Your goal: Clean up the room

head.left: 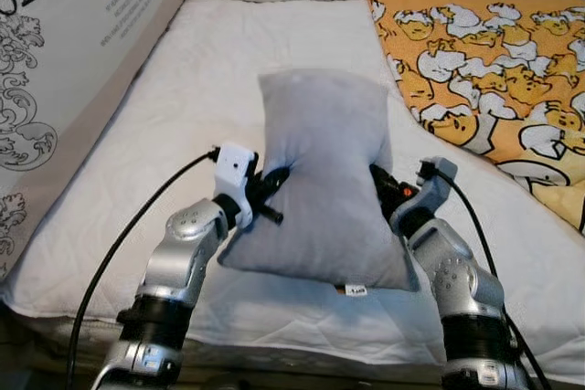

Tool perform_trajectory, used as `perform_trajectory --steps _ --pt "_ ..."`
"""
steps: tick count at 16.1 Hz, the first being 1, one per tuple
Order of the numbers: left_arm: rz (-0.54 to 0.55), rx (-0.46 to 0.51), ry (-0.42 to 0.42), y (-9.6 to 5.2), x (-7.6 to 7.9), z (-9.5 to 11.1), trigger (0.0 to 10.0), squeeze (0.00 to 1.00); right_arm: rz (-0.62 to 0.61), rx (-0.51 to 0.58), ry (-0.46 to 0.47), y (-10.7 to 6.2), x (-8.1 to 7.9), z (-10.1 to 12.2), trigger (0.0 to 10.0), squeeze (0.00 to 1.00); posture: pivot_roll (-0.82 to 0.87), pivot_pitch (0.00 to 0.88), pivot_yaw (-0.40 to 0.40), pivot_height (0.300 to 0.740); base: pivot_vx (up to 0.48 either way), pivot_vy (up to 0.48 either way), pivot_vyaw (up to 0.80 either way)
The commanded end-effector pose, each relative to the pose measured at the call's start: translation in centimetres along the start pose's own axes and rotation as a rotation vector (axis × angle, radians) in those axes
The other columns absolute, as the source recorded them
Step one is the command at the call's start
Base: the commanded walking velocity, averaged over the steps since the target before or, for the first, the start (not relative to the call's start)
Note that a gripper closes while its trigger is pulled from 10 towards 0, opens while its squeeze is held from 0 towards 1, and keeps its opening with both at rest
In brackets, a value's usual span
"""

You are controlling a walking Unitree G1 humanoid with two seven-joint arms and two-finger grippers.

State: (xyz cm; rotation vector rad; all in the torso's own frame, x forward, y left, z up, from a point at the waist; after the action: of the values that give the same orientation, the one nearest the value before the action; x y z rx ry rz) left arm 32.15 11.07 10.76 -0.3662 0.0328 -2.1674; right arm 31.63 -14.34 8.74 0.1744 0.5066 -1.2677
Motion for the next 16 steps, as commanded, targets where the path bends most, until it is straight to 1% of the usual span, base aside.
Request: perform_trajectory --steps 1,2,3,4,5,6,9,15,16 --pt "-0.007 0.016 0.046 0.1 0.7 0.9 0.0 0.0 0.024 0.023 -0.018 0.0 -0.8 0.7 0.0 0.0 0.03 0.0 -0.026 0.74 0.0 0.0 0.0" --pt "0.061 0.03 0.115 -0.2 0.3 1.2 3.2 0.0 0.015 0.03 -0.048 0.0 -1.0 0.9 0.0 0.0 0.04 0.0 -0.032 0.74 0.0 0.0 0.0" --pt "0.149 0.059 0.134 -0.1 -0.3 1.6 10.0 0.0 -0.016 0.052 -0.082 0.1 -1.1 1.3 10.0 0.0 0.04 0.0 -0.041 0.74 0.0 0.0 0.0" --pt "0.168 0.071 0.132 -0.1 -0.4 1.8 10.0 0.0 -0.026 0.052 -0.082 0.2 -1.1 1.3 10.0 0.0 0.04 0.0 -0.041 0.74 0.0 0.0 0.0" --pt "0.18 0.105 0.165 -0.2 -0.4 2.4 10.0 0.0 -0.025 0.051 -0.117 0.3 -1.3 1.5 10.0 0.0 0.05 0.0 -0.049 0.74 0.0 0.0 0.0" --pt "0.184 0.112 0.178 -0.2 -0.4 2.6 10.0 0.0 -0.018 0.058 -0.138 0.3 -1.5 1.6 10.0 0.0 0.05 0.0 -0.05 0.74 0.0 0.0 0.0" --pt "0.19 0.111 0.18 0.0 -0.2 2.7 10.0 0.0 -0.02 0.057 -0.144 0.3 -1.7 1.5 10.0 0.0 0.05 0.0 -0.051 0.74 0.0 0.0 0.0" --pt "0.192 0.116 0.2 0.4 -0.2 3.1 10.0 0.0 -0.025 0.048 -0.136 0.2 -1.6 1.3 10.0 0.0 0.05 0.0 -0.05 0.74 0.0 0.331 0.0" --pt "0.193 0.114 0.201 0.3 -0.2 3.1 10.0 0.0 -0.025 0.041 -0.133 0.3 -1.7 1.1 10.0 0.0 0.05 0.0 -0.05 0.74 0.0 0.345 -0.71"
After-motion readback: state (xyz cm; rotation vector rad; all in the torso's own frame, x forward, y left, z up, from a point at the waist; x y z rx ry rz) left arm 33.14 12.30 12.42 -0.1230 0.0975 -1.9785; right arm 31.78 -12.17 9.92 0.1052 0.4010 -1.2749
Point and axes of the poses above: a point about 5 cm out from each wrist's last joint towards the gripper, its own y axis pointing out of the wrist towards the gripper, its own z axis along the axis of the wrist's last joint, x = y × z, the point moved 1 cm from there along y, pointing out of the wrist towards the gripper, and after that the axes turned 9 degrees about -y, right-handed, at the moved point
